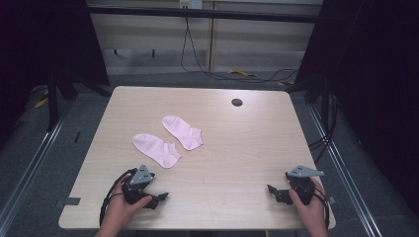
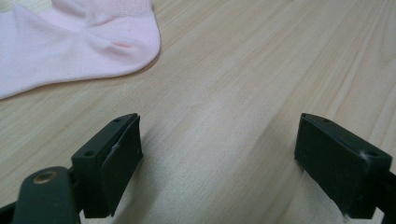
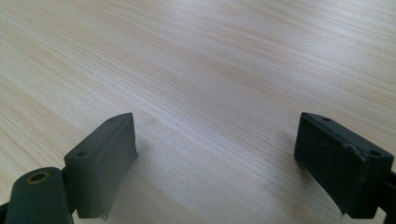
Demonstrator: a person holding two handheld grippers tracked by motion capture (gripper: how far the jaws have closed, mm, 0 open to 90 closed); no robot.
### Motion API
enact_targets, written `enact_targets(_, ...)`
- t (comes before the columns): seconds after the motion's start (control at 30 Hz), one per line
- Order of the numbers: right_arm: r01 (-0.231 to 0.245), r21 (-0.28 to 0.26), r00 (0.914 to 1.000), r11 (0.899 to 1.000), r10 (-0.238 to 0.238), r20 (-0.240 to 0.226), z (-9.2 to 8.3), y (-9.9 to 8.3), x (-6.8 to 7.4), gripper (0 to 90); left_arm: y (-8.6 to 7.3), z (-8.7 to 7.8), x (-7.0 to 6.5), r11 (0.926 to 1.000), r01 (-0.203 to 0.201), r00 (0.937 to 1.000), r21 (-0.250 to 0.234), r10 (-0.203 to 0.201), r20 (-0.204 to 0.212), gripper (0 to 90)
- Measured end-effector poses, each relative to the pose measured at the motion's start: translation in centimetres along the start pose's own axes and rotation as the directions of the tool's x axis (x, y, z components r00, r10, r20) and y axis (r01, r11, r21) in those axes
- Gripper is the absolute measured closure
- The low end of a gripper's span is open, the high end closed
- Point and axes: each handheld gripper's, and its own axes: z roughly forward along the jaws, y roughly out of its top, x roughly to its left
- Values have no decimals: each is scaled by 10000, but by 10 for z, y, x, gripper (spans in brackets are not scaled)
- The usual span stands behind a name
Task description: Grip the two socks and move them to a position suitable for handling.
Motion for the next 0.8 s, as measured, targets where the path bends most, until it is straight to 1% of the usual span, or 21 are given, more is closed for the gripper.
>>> enact_targets(0.1, 3, -1, 10000, 10000, -3, -4, 0, 0, 0, 124, 0, 0, 0, 10000, 70, 10000, 19, -69, -25, 144)
enact_targets(0.13, 4, 1, 10000, 10000, -4, -5, 0, 0, 0, 124, 0, 0, -1, 9998, 200, 9998, -16, -200, -85, 135)
enact_targets(0.23, 9, -1, 10000, 10000, -9, -5, 0, 0, 0, 124, -1, 0, -1, 9997, 234, 9996, 17, -234, -152, 133)
enact_targets(0.33, 7, -1, 10000, 10000, -7, -7, 0, 0, 0, 124, -1, -1, -2, 9996, 293, 9995, -8, -293, -131, 136)
enact_targets(0.43, 10, -4, 10000, 10000, -10, -10, 0, 0, 0, 124, -1, -1, -2, 9997, 236, 9996, -42, -237, -129, 153)
enact_targets(0.5, 6, -3, 10000, 10000, -6, -12, 0, 0, 0, 124, -1, -3, -1, 9992, 400, 9989, -13, -400, -232, 174)
enact_targets(0.57, 5, -4, 10000, 10000, -5, -12, 0, 0, 0, 124, 1, -4, 3, 9972, 741, 9968, -106, -744, -284, 195)
enact_targets(0.6, 5, -4, 10000, 10000, -5, -12, 0, 0, 0, 124, 1, -4, 3, 9972, 741, 9968, -106, -744, -284, 195)
enact_targets(0.63, 1, -3, 10000, 10000, -1, -14, 0, 0, 0, 124, 3, -7, 7, 9948, 992, 9942, -226, -1000, -402, 195)
enact_targets(0.67, 3, -5, 10000, 10000, -3, -15, 0, 0, 0, 124, 3, -7, 7, 9948, 992, 9942, -226, -1000, -402, 196)
enact_targets(0.7, 3, -5, 10000, 10000, -3, -15, 0, 0, 0, 124, 5, -10, 9, 9950, 957, 9938, -293, -972, -545, 196)
enact_targets(0.73, 5, -4, 10000, 10000, -5, -13, 0, 0, 0, 124, 8, -13, 11, 9930, 1123, 9919, -368, -1143, -560, 206)
enact_targets(0.77, 3, -4, 10000, 10000, -3, -13, 0, 0, 0, 124, 10, -14, 12, 9928, 1108, 9917, -454, -1134, -600, 213)
enact_targets(0.8, 8, -5, 10000, 10000, -8, -8, 0, 0, 0, 124, 12, -15, 14, 9943, 982, 9926, -403, -1008, -670, 219)
